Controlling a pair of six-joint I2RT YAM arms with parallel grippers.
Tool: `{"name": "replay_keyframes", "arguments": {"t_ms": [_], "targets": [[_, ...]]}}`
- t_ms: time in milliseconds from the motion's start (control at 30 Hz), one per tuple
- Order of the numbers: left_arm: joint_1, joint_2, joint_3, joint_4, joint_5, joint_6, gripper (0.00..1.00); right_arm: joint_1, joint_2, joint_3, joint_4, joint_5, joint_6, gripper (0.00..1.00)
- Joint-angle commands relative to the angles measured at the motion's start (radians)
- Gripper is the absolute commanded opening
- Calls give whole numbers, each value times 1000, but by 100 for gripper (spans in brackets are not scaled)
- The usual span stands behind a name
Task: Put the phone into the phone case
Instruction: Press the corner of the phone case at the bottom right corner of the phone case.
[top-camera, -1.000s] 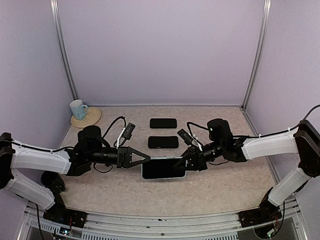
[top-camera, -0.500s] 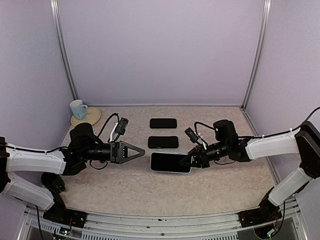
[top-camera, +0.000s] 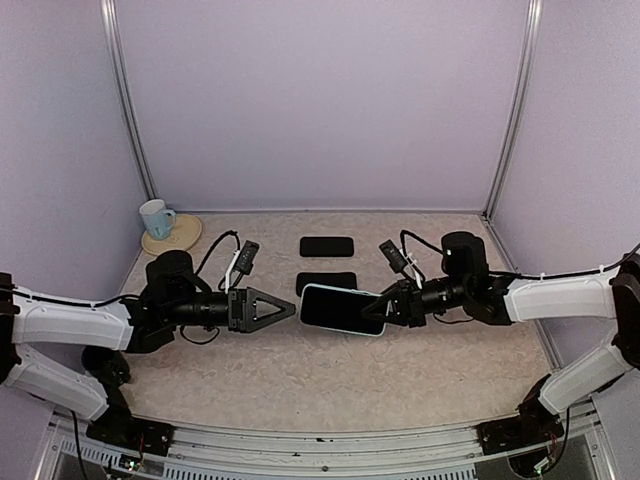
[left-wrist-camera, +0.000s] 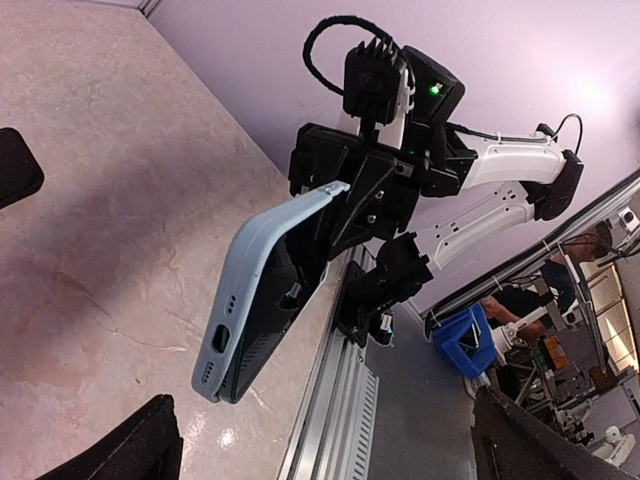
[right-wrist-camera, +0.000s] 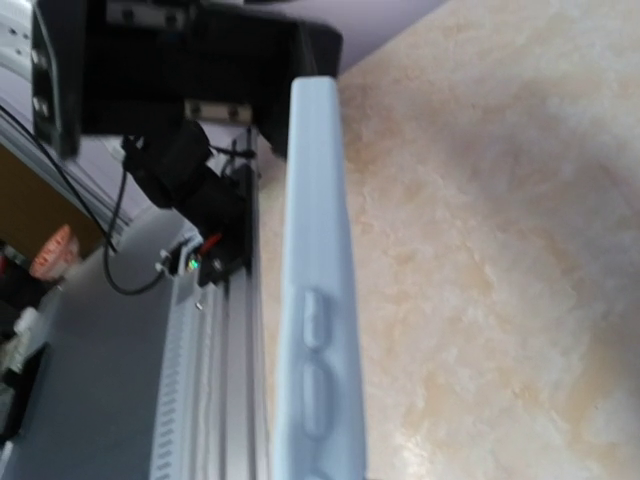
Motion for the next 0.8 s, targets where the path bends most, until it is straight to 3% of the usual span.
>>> {"name": "replay_keyframes", "arguments": {"t_ms": [0, 200, 367, 600, 767], "targets": [[-32, 42, 35, 9, -13, 30, 99, -7, -35, -13, 177, -47, 99, 0], [-57, 96, 64, 39, 3, 27, 97, -7, -41, -24, 254, -77, 171, 0], [-63, 116, 74, 61, 14, 28, 90, -7, -42, -30, 297, -110, 212, 0], [-66, 130, 94, 73, 26, 25, 76, -7, -21, -32, 302, -114, 217, 0], [-69, 140, 97, 84, 34, 23, 55, -8, -1, -30, 313, -124, 231, 0]]}}
